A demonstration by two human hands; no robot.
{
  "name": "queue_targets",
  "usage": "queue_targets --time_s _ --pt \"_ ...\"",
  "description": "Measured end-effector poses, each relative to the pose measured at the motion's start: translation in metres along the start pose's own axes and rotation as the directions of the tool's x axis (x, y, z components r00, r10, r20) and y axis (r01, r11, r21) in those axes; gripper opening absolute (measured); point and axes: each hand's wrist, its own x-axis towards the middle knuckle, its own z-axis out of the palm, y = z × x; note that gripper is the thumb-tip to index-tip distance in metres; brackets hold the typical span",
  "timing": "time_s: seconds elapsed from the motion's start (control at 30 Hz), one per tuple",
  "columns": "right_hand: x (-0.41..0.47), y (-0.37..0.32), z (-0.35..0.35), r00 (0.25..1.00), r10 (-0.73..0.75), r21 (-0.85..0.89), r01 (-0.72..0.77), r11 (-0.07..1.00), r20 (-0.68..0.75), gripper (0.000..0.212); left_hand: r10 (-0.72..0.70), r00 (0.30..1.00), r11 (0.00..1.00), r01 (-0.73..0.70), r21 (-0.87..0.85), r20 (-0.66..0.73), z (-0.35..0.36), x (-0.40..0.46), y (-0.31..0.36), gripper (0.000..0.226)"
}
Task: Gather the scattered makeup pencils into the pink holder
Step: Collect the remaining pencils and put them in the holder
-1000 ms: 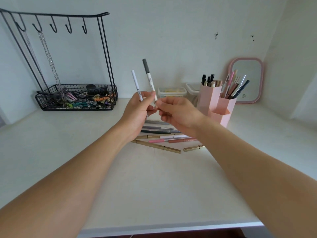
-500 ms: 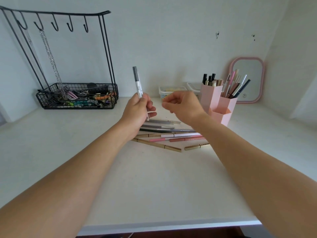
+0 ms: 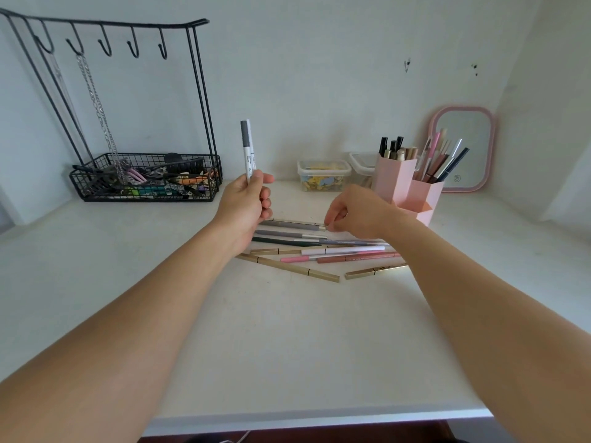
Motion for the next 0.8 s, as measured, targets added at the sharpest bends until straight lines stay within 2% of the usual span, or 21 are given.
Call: queue_targets --time_s 0.13,0.2,0.27,0.33,0.37,0.43,0.53,0.63,0.8 --pt "0.000 -0.001 -0.004 0.999 0.035 -0.002 -0.035 0.999 -0.007 0.016 -0.018 1.000 1.000 0.018 -0.021 -0.015 -0.001 0.001 -0.001 0.027" --pt "0.000 0.000 -0.010 0.990 0.129 0.181 -0.118 0.976 -0.049 0.014 -0.035 0.999 0.998 0.034 -0.044 -0.018 -0.001 0.002 0.000 0.025" --pt "-0.003 -0.005 -0.014 0.979 0.203 0.501 -0.163 0.850 -0.025 0.011 -0.051 0.999 0.996 0.051 -0.071 -0.008 0.000 0.001 0.001 0.025" --pt "-0.007 -0.017 -0.013 0.988 0.150 0.755 -0.124 0.644 0.034 0.008 -0.058 0.998 0.994 0.059 -0.089 0.012 0.002 -0.002 0.002 0.027" --pt "-0.009 -0.022 -0.011 0.994 0.098 0.820 -0.088 0.566 0.039 0.008 -0.056 0.998 0.994 0.058 -0.088 0.028 0.004 -0.003 0.003 0.029" --pt "-0.011 -0.034 -0.003 1.000 0.004 0.875 -0.018 0.483 0.018 0.011 -0.048 0.996 0.996 0.053 -0.075 0.070 0.008 -0.006 0.003 0.037" --pt "-0.011 -0.048 0.012 0.998 -0.052 0.898 0.060 0.436 -0.041 0.006 0.004 0.986 0.997 0.008 -0.071 0.166 0.012 -0.010 0.000 0.039" --pt "-0.011 -0.055 0.021 0.994 -0.048 0.915 0.105 0.390 -0.093 0.012 0.063 0.979 0.997 -0.053 -0.056 0.191 0.014 -0.011 -0.004 0.030" --pt "-0.012 -0.056 0.027 0.992 -0.002 0.916 0.119 0.384 -0.128 0.013 0.093 0.980 0.996 -0.091 -0.017 0.174 0.015 -0.009 -0.008 0.024"
